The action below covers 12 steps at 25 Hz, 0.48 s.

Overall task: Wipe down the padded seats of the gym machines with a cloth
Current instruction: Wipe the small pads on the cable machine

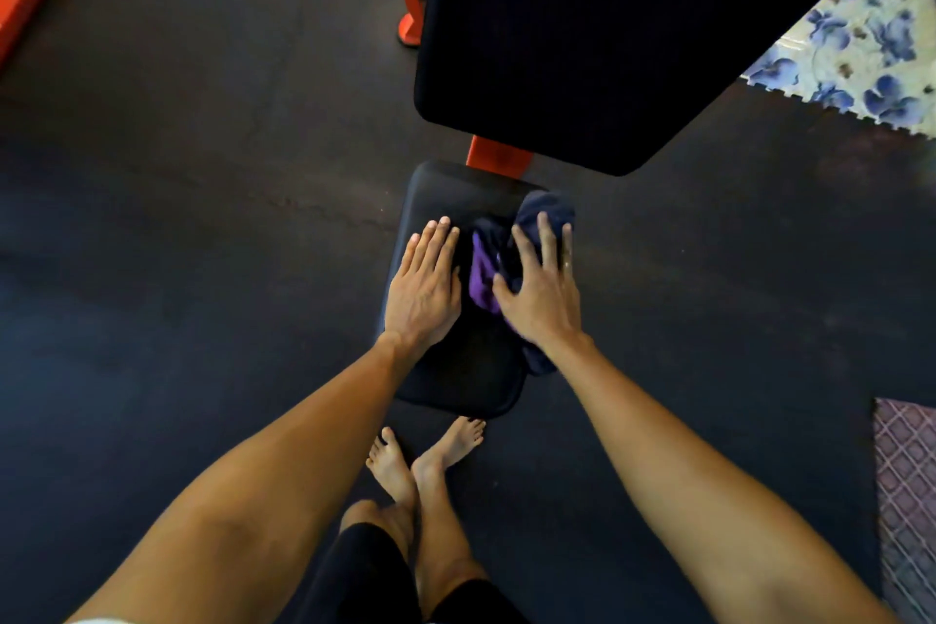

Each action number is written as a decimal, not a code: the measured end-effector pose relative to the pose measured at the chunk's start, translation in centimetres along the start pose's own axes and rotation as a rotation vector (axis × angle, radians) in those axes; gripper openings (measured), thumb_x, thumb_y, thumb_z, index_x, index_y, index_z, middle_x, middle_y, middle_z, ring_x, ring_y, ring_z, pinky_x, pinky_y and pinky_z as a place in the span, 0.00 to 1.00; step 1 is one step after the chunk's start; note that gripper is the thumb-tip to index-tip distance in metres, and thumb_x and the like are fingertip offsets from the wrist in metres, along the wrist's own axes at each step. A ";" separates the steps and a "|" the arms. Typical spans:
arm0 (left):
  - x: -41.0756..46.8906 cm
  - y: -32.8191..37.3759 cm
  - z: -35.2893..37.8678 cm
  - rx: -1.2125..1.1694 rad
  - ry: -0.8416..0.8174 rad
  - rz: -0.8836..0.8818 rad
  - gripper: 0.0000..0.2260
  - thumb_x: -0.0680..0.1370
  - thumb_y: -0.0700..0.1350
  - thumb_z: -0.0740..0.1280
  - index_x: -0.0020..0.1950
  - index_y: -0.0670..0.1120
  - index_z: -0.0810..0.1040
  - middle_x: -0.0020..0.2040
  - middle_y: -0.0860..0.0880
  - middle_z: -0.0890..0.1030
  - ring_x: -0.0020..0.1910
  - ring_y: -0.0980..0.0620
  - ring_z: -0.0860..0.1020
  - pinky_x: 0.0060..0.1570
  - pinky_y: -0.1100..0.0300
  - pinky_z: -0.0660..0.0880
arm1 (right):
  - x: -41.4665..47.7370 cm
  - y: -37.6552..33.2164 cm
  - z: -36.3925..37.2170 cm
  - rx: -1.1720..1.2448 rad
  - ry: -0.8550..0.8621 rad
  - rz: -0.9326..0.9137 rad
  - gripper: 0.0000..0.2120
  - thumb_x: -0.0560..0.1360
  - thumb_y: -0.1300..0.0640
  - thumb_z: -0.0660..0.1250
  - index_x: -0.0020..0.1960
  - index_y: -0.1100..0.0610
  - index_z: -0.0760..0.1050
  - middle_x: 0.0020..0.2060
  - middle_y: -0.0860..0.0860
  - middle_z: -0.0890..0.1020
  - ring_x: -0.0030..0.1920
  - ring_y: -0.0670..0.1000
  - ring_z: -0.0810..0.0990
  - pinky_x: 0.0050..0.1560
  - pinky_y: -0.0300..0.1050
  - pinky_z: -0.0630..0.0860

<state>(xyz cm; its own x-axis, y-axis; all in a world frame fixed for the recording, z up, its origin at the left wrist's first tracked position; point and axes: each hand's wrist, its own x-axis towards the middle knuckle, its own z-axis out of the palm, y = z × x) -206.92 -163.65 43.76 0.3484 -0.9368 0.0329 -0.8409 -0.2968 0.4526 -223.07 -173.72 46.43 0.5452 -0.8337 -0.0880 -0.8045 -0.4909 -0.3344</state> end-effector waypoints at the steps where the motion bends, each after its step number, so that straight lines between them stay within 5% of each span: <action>1: -0.5 -0.2 -0.2 -0.006 -0.003 0.009 0.24 0.85 0.45 0.55 0.81 0.40 0.61 0.81 0.42 0.58 0.82 0.47 0.54 0.81 0.49 0.50 | 2.1 -0.7 -0.3 0.018 0.007 0.072 0.35 0.75 0.45 0.68 0.79 0.51 0.64 0.83 0.54 0.51 0.82 0.63 0.45 0.78 0.63 0.60; 4: -2.3 -0.7 -0.6 -0.002 -0.005 0.035 0.24 0.86 0.45 0.55 0.81 0.40 0.59 0.82 0.43 0.57 0.82 0.47 0.52 0.81 0.51 0.47 | 6.1 -3.4 -0.6 -0.012 -0.054 0.156 0.34 0.76 0.47 0.67 0.80 0.52 0.62 0.83 0.53 0.52 0.82 0.61 0.44 0.80 0.62 0.49; 8: -4.2 -1.4 -0.6 0.011 -0.032 0.001 0.25 0.85 0.46 0.53 0.81 0.39 0.59 0.82 0.42 0.56 0.82 0.47 0.53 0.81 0.49 0.49 | 0.3 -4.6 1.1 -0.094 -0.021 -0.126 0.34 0.76 0.49 0.68 0.80 0.52 0.63 0.82 0.52 0.59 0.82 0.59 0.49 0.80 0.62 0.53; 12: -5.1 -1.2 -1.0 0.004 -0.025 -0.023 0.25 0.84 0.47 0.51 0.81 0.39 0.60 0.82 0.42 0.57 0.82 0.46 0.54 0.80 0.48 0.52 | -5.7 -2.9 0.8 -0.121 -0.147 -0.273 0.35 0.79 0.48 0.67 0.82 0.50 0.58 0.83 0.48 0.55 0.83 0.55 0.44 0.81 0.59 0.52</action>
<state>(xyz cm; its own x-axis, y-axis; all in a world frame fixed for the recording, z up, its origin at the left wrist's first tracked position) -207.24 -158.32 43.92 0.3577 -0.9338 0.0004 -0.8342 -0.3193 0.4495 -223.67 -167.37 47.14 0.7658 -0.6259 -0.1477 -0.6411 -0.7251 -0.2515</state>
